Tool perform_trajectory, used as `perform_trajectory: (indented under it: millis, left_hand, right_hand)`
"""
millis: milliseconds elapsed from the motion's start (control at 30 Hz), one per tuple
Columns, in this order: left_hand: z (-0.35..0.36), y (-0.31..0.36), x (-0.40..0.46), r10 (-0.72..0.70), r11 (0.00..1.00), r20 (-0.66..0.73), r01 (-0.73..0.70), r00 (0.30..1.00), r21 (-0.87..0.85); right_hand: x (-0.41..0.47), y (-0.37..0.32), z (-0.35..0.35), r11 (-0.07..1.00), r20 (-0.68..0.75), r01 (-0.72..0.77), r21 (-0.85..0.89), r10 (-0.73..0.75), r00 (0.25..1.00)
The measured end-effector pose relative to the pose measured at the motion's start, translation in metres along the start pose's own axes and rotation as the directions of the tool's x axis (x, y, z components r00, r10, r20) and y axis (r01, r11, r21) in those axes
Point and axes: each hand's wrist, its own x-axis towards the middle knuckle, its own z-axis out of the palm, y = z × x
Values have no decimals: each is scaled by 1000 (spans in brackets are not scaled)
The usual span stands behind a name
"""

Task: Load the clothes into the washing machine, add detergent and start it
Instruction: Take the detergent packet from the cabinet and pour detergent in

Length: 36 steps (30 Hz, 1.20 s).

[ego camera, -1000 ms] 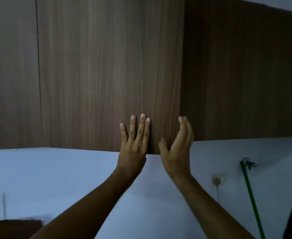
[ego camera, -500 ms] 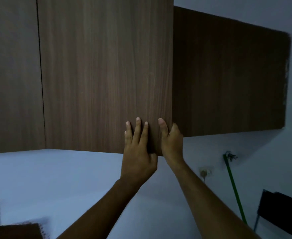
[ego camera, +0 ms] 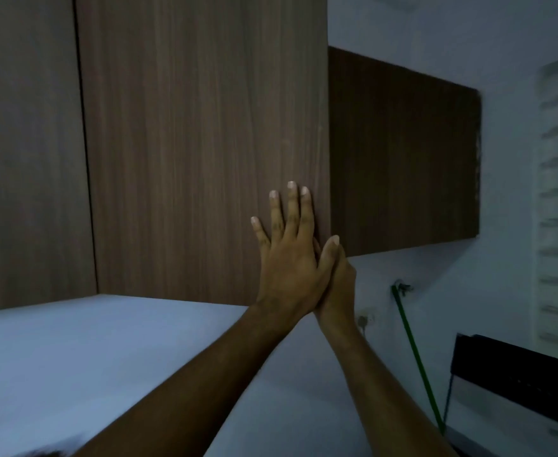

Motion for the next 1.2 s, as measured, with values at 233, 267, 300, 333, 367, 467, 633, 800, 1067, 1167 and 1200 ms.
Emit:
perform_trajectory:
  millis: [233, 267, 300, 333, 367, 467, 633, 800, 1067, 1167, 1200]
  left_hand:
    - [-36, 20, 5, -52, 998, -27, 51, 998, -31]
    - [-41, 21, 3, -58, 997, -35, 56, 998, -50]
    - [-47, 22, 1, -60, 996, -44, 57, 997, -69]
    - [-53, 22, -2, -58, 995, -51, 53, 997, -85]
    - [-58, 23, -5, -56, 994, -54, 50, 997, -96]
    - [-79, 22, -15, -54, 989, -62, 45, 997, -140]
    - [-114, 20, -30, -41, 981, -67, 27, 997, -191]
    - [-136, 18, -38, -55, 972, -62, 39, 997, -231]
    - [-145, 28, -40, -99, 964, -36, 87, 994, -252]
    - [-148, 34, -37, -141, 962, -31, 129, 990, -243]
    - [-149, 36, -36, -152, 961, -26, 142, 988, -236]
  right_hand:
    - [-27, -21, 6, 966, -37, -217, 144, 224, 974]
    - [-31, -24, 6, 959, -33, -233, 159, 241, 970]
    - [-37, -29, 8, 961, -34, -232, 150, 239, 970]
    - [-43, -33, 9, 967, -42, -222, 124, 228, 973]
    - [-48, -36, 11, 979, -61, -195, 66, 199, 978]
    - [-67, -49, 16, 985, -86, -77, -152, 64, 994]
    - [-101, -77, 24, 957, -102, 22, -290, -54, 993]
    - [-122, -95, 34, 958, -89, 66, -277, -94, 992]
    - [-131, -107, 35, 992, -138, -114, -62, 105, 985]
    - [-133, -107, 35, 985, -124, -67, -161, 47, 991]
    - [-134, -107, 37, 979, -117, -21, -202, -3, 993]
